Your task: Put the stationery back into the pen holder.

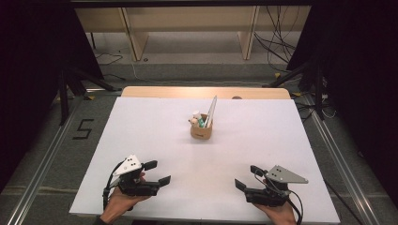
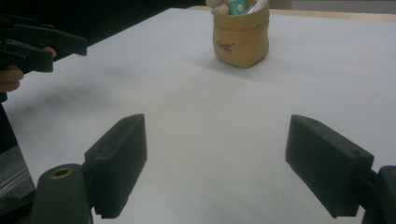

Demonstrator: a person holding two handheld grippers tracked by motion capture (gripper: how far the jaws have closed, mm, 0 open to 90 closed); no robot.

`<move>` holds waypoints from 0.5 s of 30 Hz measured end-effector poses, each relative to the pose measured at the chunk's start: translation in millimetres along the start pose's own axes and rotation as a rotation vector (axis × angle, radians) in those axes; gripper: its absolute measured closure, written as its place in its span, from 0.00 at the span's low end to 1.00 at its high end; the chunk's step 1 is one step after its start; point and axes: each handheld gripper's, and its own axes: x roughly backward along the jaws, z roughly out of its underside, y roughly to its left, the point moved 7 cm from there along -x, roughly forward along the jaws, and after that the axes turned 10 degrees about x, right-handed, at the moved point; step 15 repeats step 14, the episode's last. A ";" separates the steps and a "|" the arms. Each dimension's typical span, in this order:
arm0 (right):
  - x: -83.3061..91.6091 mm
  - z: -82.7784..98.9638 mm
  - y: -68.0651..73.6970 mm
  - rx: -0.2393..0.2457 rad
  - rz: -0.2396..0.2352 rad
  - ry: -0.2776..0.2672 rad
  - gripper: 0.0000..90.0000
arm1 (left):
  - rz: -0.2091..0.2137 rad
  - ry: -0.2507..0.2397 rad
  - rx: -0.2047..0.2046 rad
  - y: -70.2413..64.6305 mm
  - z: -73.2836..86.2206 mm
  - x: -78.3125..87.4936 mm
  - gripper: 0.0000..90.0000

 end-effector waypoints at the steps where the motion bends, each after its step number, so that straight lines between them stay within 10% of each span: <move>1: 0.0 0.1 -0.3 0.000 0.002 0.000 0.24 | -0.001 -0.004 0.004 0.1 -0.3 0.0 0.18; 15: -1.0 0.9 -1.3 -0.008 0.003 -0.002 0.24 | -0.003 -0.003 0.001 1.4 -0.6 0.2 0.18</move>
